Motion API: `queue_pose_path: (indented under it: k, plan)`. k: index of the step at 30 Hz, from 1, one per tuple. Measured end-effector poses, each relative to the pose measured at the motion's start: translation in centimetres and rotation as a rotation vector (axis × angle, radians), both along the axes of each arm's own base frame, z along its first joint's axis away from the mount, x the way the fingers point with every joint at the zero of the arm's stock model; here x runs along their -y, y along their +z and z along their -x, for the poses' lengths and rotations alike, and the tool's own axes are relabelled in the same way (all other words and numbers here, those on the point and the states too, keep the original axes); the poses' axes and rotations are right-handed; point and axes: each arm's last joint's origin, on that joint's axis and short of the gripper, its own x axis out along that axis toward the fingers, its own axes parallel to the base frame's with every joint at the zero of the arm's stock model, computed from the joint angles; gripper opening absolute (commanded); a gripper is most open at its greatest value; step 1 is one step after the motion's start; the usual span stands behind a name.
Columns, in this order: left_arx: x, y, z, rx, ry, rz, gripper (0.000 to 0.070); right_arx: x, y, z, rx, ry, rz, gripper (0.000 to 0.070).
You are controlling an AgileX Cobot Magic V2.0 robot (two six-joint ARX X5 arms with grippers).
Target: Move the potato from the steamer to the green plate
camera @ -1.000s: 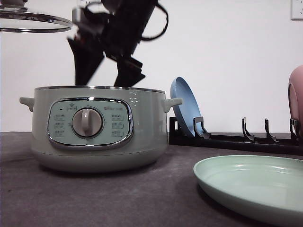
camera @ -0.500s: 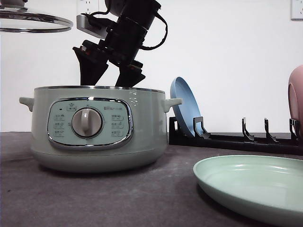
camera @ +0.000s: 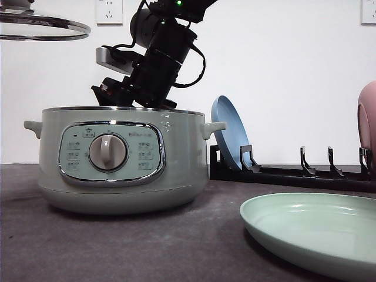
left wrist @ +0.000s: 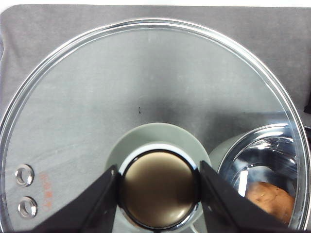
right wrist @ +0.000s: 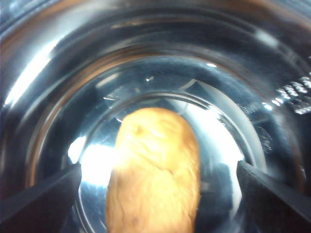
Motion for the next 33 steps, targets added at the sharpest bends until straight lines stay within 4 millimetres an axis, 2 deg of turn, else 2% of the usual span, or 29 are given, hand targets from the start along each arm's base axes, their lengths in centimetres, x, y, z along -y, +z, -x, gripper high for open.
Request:
queue_pose_path:
  k: [2, 5, 10, 19, 29, 33]
  plan:
    - [0.0, 0.0, 0.0, 0.0, 0.0, 0.0, 0.0004, 0.0, -0.1, 0.0, -0.003, -0.004, 0.0, 0.0636]
    - [0.0, 0.0, 0.0, 0.0, 0.0, 0.0, 0.0004, 0.0, -0.2, -0.1, -0.009, -0.011, 0.0, 0.0575]
    - [0.0, 0.0, 0.0, 0.0, 0.0, 0.0, 0.0004, -0.2, -0.8, -0.2, -0.027, -0.013, 0.0, 0.0564]
    - [0.0, 0.0, 0.0, 0.0, 0.0, 0.0, 0.0004, -0.2, -1.4, -0.2, -0.05, -0.009, 0.005, 0.0327]
    - [0.0, 0.0, 0.0, 0.0, 0.0, 0.0, 0.0004, -0.1, -1.0, 0.0, -0.064, -0.01, 0.018, 0.0315]
    - [0.0, 0.0, 0.0, 0.0, 0.0, 0.0, 0.0004, 0.3, 1.2, 0.4, -0.063, -0.012, 0.017, 0.0315]
